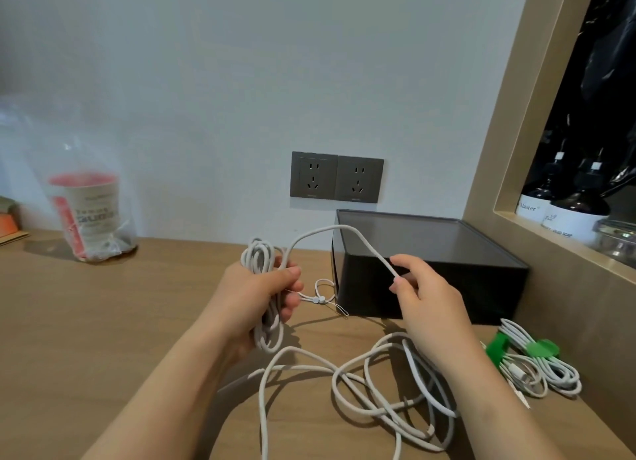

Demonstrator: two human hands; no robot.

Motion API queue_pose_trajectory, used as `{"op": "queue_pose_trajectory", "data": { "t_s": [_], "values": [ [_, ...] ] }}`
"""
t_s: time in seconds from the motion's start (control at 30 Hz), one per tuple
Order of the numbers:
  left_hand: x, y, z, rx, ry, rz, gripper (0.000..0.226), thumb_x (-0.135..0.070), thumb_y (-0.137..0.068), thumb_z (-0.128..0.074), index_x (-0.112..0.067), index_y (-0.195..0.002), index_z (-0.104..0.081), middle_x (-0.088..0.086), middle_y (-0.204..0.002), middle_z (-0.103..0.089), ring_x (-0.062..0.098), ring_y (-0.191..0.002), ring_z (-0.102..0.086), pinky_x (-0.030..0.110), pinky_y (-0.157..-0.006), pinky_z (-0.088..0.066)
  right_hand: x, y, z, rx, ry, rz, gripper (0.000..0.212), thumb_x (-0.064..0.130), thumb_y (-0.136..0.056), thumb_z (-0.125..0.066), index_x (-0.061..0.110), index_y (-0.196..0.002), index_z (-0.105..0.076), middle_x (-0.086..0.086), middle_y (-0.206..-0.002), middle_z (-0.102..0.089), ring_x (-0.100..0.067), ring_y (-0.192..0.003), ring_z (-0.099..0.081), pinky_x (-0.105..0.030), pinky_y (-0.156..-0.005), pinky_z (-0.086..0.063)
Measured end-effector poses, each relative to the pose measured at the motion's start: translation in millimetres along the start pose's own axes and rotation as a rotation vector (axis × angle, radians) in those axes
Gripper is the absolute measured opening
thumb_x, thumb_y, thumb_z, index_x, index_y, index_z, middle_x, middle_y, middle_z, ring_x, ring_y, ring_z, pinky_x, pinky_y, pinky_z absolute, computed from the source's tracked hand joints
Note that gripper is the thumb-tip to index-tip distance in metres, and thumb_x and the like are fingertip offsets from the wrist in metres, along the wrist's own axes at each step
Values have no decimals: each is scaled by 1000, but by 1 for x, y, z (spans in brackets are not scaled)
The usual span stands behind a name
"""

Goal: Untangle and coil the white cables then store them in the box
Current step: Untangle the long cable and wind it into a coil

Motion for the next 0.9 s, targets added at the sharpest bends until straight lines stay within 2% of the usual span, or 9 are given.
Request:
{"op": "queue_pose_trajectory", "data": {
  "t_s": [0.1,0.23,0.33,0.43,0.57,0.63,0.7,0.8,0.9],
  "values": [
    [0,0,-1,26,-15,10,15,-11,-87,-62,-10,-76,-53,0,-45,-44,7,-34,-33,18,-34,-33,2,2,-6,72,13,32,34,22,-95,-49,31,-127,-47,15,-95,-51,-2,-82,-51,-19,-70,-45],
    [-1,2,-4,27,-23,-20,20,-25,-84,-64,-12,-75,-51,-5,-41,-30,8,-34,-25,18,-34,-28,4,1,-11,129,-213,-31,24,21,-94,-51,33,-115,-52,16,-92,-54,-3,-83,-54,-13,-60,-40],
    [-3,4,-4,40,-34,-11,31,-38,-74,-64,-9,-80,-55,-5,-40,-27,9,-34,-24,18,-34,-27,6,1,-10,86,-274,-37,21,19,-94,-52,33,-109,-53,14,-95,-57,-7,-90,-56,-13,-60,-42],
    [-1,6,-6,57,-48,13,36,-43,-69,-64,-9,-79,-56,-4,-40,-27,10,-34,-24,19,-35,-27,10,4,-8,96,-287,32,27,20,-95,-51,37,-116,-49,17,-96,-55,-2,-89,-55,-10,-57,-44],
    [5,4,-9,16,-121,2,33,-39,-81,-65,-7,-86,-54,-5,-40,-30,10,-36,-26,22,-40,-28,22,10,-16,205,-307,153,38,27,-98,-43,43,-132,-39,22,-110,-53,9,-101,-49,-10,-84,-43],
    [7,2,-9,-52,-136,-20,32,-38,-83,-66,-9,-90,-55,-6,-41,-34,10,-37,-29,24,-42,-30,28,14,-17,189,-299,202,39,24,-99,-39,50,-127,-34,21,-109,-53,21,-100,-44,2,-80,-37],
    [6,0,-7,-117,-119,-44,31,-40,-83,-65,-12,-84,-51,-6,-42,-36,10,-37,-31,25,-42,-32,29,15,-15,127,-253,237,39,18,-99,-38,50,-122,-37,23,-100,-54,23,-95,-44,6,-73,-34],
    [5,-1,-6,-124,-43,-69,34,-41,-83,-64,-15,-74,-44,-4,-45,-41,9,-35,-33,25,-41,-34,27,16,-15,98,-107,247,40,18,-97,-43,45,-128,-43,21,-96,-56,7,-93,-52,-7,-73,-43],
    [3,2,-10,-55,44,-57,34,-41,-74,-68,-14,-75,-48,-1,-48,-44,9,-35,-34,23,-39,-34,27,18,-20,142,42,261,39,24,-98,-43,41,-133,-45,19,-109,-58,0,-99,-53,-24,-84,-48]
  ]
}}
Point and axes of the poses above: each hand's wrist, its own y-axis away from the middle knuckle, its own z-axis out of the back of the hand, x = y × z, the point moved 2 cm from there along -y, towards the middle knuckle
